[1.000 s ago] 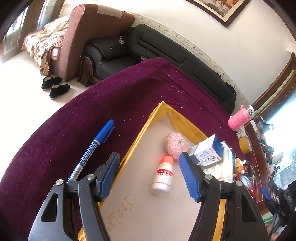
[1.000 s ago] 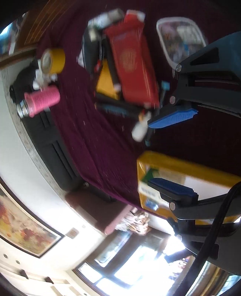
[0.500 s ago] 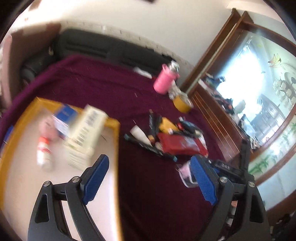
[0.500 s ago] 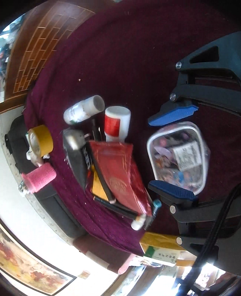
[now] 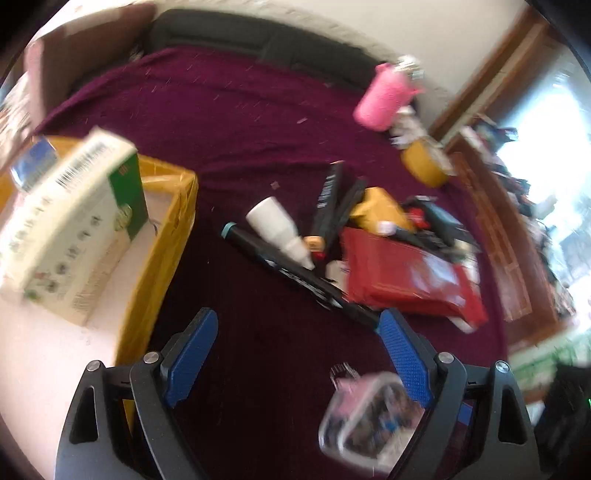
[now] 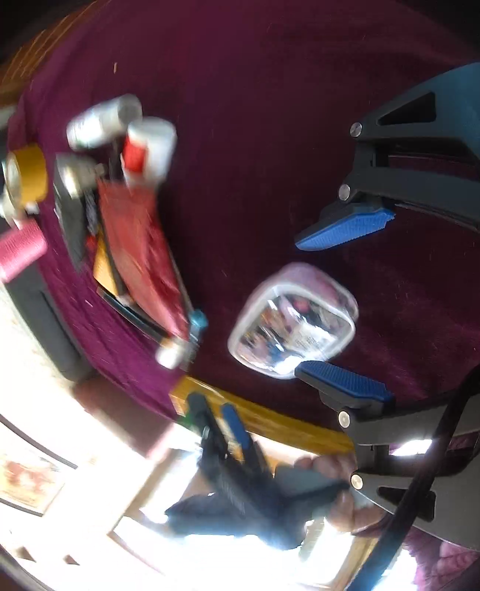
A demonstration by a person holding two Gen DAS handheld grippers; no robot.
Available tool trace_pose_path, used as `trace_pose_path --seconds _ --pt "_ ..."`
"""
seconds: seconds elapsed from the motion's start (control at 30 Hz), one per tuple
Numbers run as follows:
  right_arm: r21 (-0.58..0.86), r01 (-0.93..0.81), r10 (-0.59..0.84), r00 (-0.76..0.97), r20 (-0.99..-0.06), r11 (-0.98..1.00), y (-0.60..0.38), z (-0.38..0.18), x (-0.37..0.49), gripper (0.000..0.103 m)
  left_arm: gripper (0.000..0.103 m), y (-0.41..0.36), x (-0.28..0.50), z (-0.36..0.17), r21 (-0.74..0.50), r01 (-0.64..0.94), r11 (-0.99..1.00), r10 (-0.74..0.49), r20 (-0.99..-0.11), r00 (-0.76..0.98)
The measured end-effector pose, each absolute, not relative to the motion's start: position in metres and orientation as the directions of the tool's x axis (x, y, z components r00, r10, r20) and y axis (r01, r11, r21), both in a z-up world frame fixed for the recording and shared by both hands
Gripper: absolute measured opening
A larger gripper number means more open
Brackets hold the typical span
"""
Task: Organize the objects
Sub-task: 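Grasp the clear cartoon pouch with the right tool while the left grasps a black marker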
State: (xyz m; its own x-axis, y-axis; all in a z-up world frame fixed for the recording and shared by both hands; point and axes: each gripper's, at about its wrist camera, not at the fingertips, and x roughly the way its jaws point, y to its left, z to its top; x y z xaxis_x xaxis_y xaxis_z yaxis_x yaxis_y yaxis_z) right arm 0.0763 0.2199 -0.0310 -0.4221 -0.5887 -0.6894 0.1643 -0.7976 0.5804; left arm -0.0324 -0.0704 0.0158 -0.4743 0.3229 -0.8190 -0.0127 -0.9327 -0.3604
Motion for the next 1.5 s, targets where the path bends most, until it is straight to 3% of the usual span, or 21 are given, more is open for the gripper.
trace_pose_path --seconds 0.13,0.23,0.37,0.5,0.73,0.83,0.93,1.17,1.33,1.5 --pt "0.612 0.089 -0.573 -0.478 -0.666 -0.786 0.25 -0.034 0.077 0.061 0.068 -0.05 -0.045 0.003 -0.221 0.026 -0.975 0.178 -0.843 -0.508" --pt "0.62 0.059 -0.56 -0.502 -0.659 -0.782 0.264 -0.034 0.081 0.061 0.033 -0.038 -0.045 -0.001 -0.139 -0.033 -0.99 0.136 -0.85 -0.509" --pt "0.59 0.058 -0.532 -0.511 -0.675 -0.805 0.262 -0.03 0.082 0.061 0.015 -0.047 -0.031 0.002 -0.093 -0.113 -0.989 0.136 -0.866 -0.482" --pt "0.564 0.105 -0.537 -0.487 -0.689 -0.819 0.25 -0.028 0.083 0.061 0.014 -0.059 -0.019 0.003 -0.119 -0.13 -0.984 0.166 -0.878 -0.449" --pt "0.509 0.211 -0.546 -0.443 -0.711 -0.834 0.211 -0.018 0.081 0.061 0.014 -0.038 -0.019 0.002 -0.021 -0.167 -0.986 0.104 -0.855 -0.507" --pt "0.435 0.259 -0.507 -0.452 -0.734 -0.862 0.193 -0.01 0.082 0.061 0.013 -0.049 -0.015 0.004 -0.125 -0.185 -0.975 0.201 -0.853 -0.482" --pt "0.341 0.349 -0.474 -0.444 -0.76 -0.873 0.171 -0.001 0.082 0.071 0.011 -0.06 -0.005 0.014 -0.198 -0.204 -0.959 0.275 -0.83 -0.485" --pt "0.112 0.533 -0.363 -0.393 -0.845 -0.838 0.114 -0.012 0.07 0.079 0.011 -0.098 0.028 0.047 -0.344 -0.237 -0.909 0.418 -0.753 -0.508" --pt "0.104 0.55 -0.342 -0.351 -0.871 -0.829 0.101 -0.026 0.059 0.08 0.011 -0.12 0.035 0.057 -0.401 -0.229 -0.887 0.459 -0.72 -0.52" --pt "0.094 0.54 -0.322 -0.347 -0.881 -0.837 0.099 -0.027 0.069 0.08 0.011 -0.139 0.047 0.066 -0.383 -0.227 -0.895 0.442 -0.7 -0.56"
